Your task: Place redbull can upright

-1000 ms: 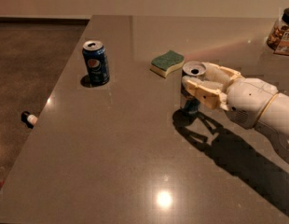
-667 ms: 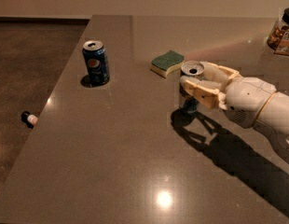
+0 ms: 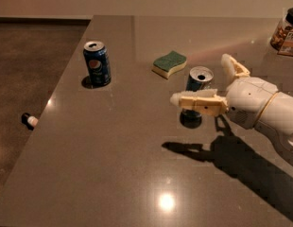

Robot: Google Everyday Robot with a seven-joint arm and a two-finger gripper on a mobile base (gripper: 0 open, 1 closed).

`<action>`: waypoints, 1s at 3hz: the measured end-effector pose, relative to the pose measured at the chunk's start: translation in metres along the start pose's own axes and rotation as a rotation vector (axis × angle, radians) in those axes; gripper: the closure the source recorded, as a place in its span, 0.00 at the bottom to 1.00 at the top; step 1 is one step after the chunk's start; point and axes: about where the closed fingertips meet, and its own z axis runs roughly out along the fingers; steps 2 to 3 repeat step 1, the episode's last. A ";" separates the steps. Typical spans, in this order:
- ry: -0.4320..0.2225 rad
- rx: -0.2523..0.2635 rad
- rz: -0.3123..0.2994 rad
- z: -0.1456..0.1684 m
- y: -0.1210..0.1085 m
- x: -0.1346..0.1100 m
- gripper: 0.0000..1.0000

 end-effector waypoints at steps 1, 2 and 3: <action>0.000 0.000 0.000 0.000 0.000 0.000 0.00; 0.000 0.000 0.000 0.000 0.000 0.000 0.00; 0.000 0.000 0.000 0.000 0.000 0.000 0.00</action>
Offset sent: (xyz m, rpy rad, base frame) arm 0.0000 0.0000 0.0000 0.0000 0.0000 0.0000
